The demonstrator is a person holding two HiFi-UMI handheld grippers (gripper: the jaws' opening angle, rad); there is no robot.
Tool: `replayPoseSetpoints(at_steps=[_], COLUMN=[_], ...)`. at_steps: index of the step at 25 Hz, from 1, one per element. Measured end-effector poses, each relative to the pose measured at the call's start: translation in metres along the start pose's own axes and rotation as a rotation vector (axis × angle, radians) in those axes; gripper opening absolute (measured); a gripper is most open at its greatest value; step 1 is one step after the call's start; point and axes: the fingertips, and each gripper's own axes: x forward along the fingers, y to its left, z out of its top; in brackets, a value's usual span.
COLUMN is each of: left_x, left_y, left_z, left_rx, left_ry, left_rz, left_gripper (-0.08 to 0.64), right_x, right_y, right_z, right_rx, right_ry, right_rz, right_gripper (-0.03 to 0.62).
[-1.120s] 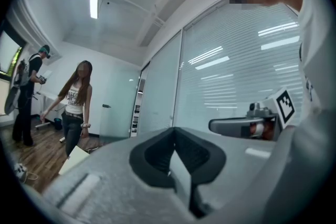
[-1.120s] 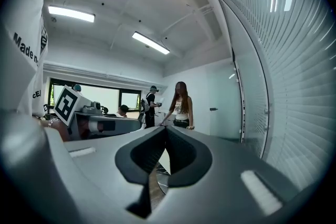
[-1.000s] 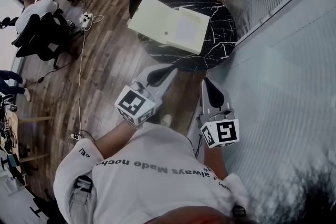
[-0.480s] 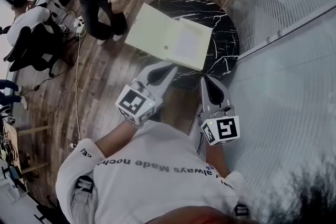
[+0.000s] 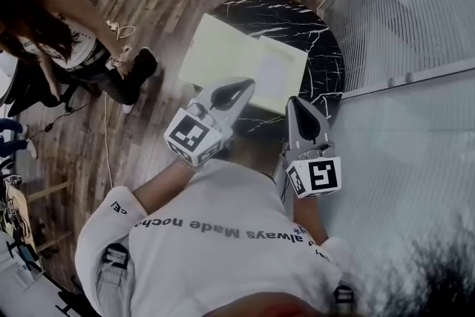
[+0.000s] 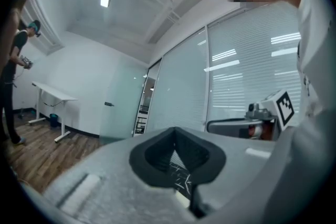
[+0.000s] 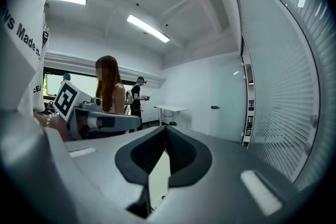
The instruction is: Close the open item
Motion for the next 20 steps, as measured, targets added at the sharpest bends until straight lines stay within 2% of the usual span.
replayPoseSetpoints(at_steps=[5,11,20], left_x=[0.023,0.053,0.088], left_y=[0.026,0.031,0.039], left_z=[-0.004,-0.010,-0.026], left_rx=[0.001,-0.008,0.000], left_ry=[0.019,0.030,0.079], left_rz=[-0.022,-0.036,0.021], left_gripper=[0.003,0.003,0.003], right_x=[0.025,0.034,0.042], right_y=[-0.018,-0.051,-0.094], right_z=[0.001,-0.008,-0.015], right_rx=[0.004,0.026,0.044], right_ry=[-0.007,0.000,0.022], right_rz=[-0.026,-0.059,-0.040], right_gripper=[0.002,0.002,0.002])
